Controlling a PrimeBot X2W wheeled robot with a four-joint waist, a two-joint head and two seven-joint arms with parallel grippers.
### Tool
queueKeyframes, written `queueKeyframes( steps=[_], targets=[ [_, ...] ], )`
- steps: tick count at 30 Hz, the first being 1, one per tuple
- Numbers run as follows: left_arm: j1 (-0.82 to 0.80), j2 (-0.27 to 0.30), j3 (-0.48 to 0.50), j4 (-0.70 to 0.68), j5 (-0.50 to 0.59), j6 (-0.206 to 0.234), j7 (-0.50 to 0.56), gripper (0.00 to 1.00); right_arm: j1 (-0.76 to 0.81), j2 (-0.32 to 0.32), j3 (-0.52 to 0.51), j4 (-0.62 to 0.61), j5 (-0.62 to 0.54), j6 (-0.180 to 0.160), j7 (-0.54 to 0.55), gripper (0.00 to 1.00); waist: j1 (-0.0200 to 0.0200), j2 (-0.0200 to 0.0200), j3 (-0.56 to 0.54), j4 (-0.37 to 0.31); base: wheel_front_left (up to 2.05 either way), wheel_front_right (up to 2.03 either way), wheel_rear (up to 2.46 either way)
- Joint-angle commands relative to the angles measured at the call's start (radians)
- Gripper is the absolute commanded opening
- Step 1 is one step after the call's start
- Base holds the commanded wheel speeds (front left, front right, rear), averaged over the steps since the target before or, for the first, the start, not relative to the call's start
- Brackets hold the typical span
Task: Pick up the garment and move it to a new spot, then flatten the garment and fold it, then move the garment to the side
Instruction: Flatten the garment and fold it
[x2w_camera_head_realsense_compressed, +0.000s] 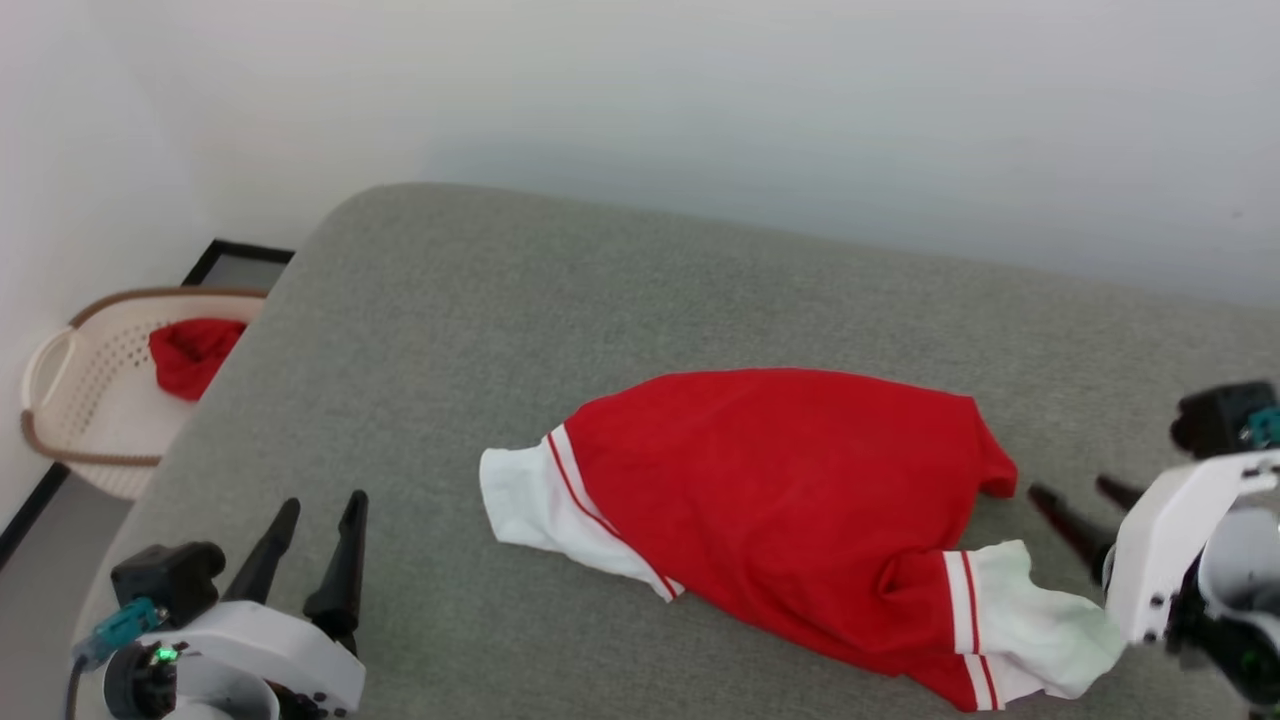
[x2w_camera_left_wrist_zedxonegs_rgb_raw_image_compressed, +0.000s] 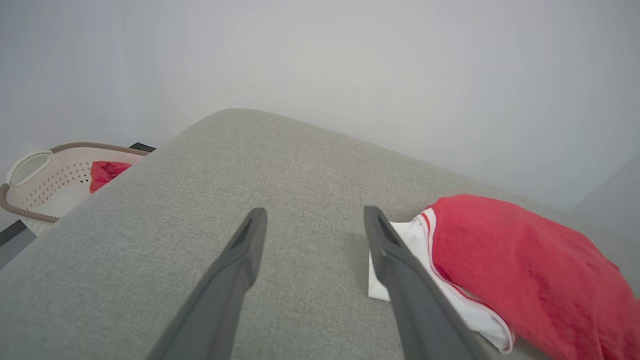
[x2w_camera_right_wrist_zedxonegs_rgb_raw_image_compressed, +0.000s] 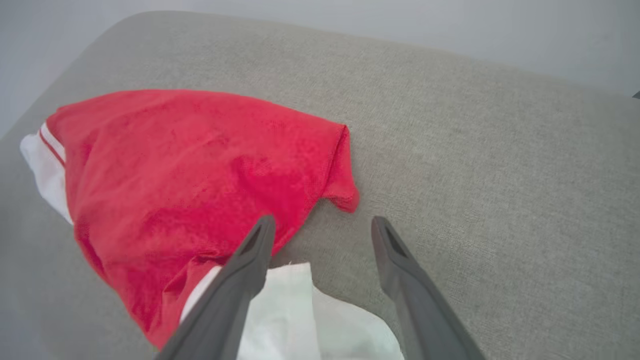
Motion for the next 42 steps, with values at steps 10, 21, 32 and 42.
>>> queueKeyframes(
  steps=[10,21,32,42],
  targets=[
    [0.011,0.004,0.007,-0.034,-0.007,0.003,-0.005,1.00,0.155,0.034,-0.042,-0.176,0.008,-0.001,0.199,1.00,0.0000,0.0000,0.023,-0.038,0.00,0.00,0.00],
    [-0.051,-0.020,-0.011,-0.029,0.004,-0.013,-0.006,1.00,0.109,0.080,-0.068,-0.087,-0.021,-0.001,0.264,1.00,0.0000,0.0000,0.125,-0.015,0.00,0.00,0.00],
    [-0.084,-0.035,-0.010,0.016,0.023,-0.028,-0.017,1.00,0.050,0.071,-0.033,0.019,0.000,-0.001,0.263,0.00,0.0000,0.0000,0.136,-0.003,0.00,0.00,0.00],
    [-0.045,-0.044,0.002,0.032,0.041,-0.043,-0.024,1.00,-0.009,0.048,-0.116,0.001,-0.028,-0.001,0.227,0.00,0.0000,0.0000,0.077,0.000,0.00,0.00,0.00]
  ],
)
